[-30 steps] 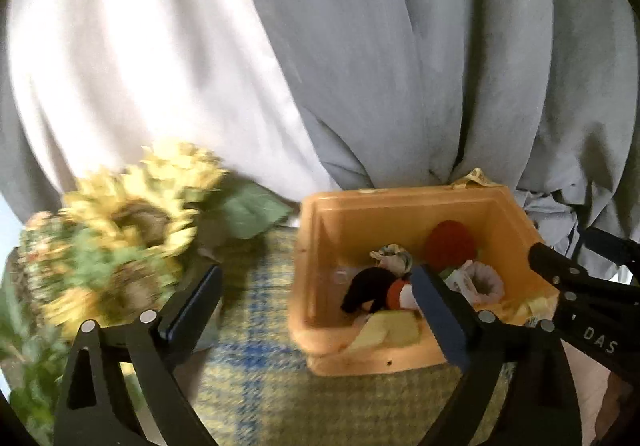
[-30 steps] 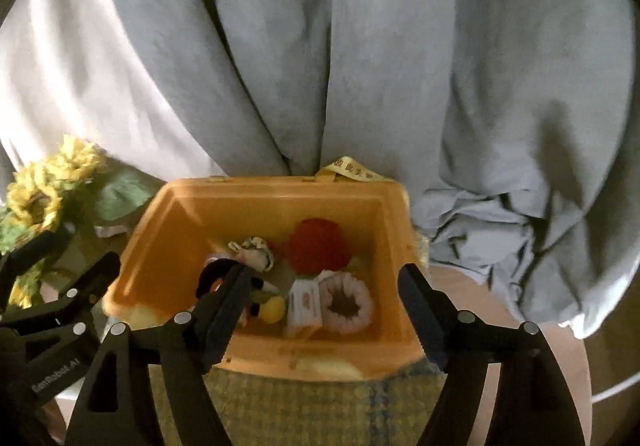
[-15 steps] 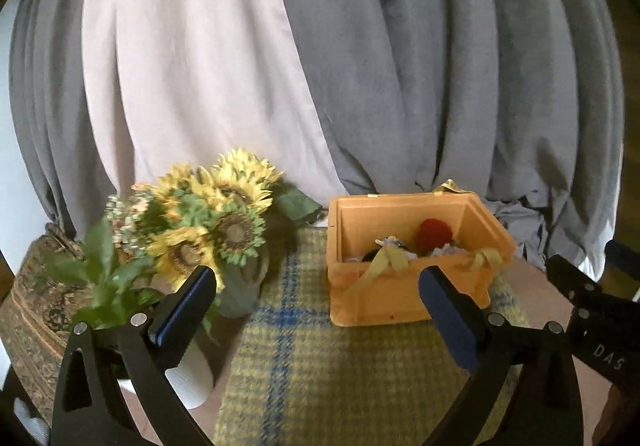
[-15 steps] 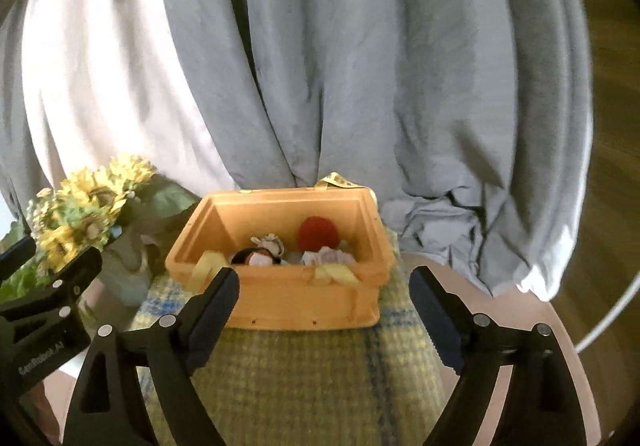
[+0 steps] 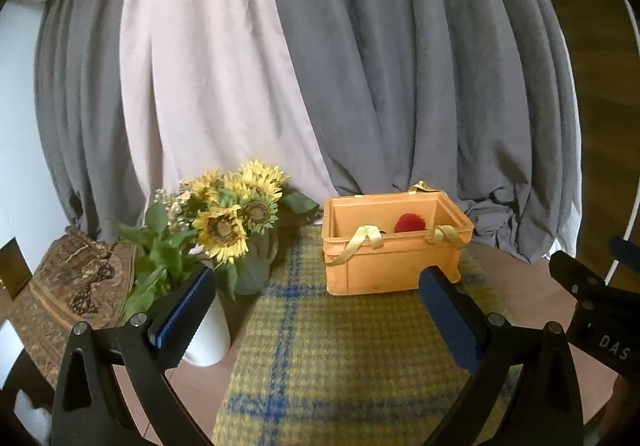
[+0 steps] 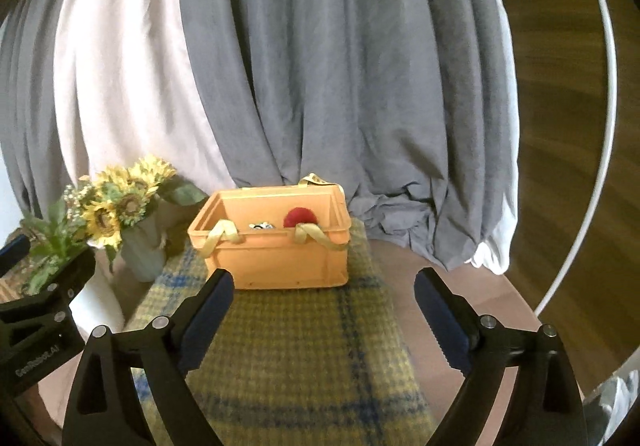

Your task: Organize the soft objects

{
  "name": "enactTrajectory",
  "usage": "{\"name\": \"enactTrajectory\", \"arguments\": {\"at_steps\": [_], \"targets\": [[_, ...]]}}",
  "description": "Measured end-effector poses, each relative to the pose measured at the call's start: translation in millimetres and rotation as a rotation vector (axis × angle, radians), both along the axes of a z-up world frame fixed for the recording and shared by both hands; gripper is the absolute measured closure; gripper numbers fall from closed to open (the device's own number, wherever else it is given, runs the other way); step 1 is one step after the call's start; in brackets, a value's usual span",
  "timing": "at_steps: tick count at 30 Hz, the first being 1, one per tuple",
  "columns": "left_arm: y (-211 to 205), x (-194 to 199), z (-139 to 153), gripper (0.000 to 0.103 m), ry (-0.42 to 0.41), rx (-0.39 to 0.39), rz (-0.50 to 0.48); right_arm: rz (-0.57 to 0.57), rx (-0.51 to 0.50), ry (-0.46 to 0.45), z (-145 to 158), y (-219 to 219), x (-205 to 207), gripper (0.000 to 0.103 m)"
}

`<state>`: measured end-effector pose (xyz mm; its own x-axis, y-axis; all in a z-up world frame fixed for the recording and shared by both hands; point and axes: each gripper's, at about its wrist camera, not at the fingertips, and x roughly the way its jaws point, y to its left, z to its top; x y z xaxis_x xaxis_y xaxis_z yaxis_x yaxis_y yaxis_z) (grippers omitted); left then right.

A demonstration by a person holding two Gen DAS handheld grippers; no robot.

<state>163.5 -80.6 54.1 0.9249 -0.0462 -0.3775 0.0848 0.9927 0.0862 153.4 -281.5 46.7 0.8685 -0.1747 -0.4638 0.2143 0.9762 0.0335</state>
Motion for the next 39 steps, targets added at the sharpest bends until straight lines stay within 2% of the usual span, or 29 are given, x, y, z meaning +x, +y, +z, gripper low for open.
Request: {"name": "enactTrajectory", "arguments": {"at_steps": [8, 18, 26, 39], "targets": [[-7, -59, -4, 0.000, 0.006, 0.010, 0.000, 0.028, 0.010, -0.002, -1, -6, -53, 0.010], [-13, -109, -8, 0.000, -0.008, 0.019, -0.007, 0.031, -0.001, 0.008, -5, -13, -105, 0.010], [-21, -135, -3, 0.000, -0.036, 0.026, -0.008, 0.032, 0.000, -0.005, -3, -18, -133, 0.010], [-24, -156, 4, 0.000, -0.053, 0.015, -0.035, 0.030, 0.003, -0.034, 4, -24, -158, 0.010]]}}
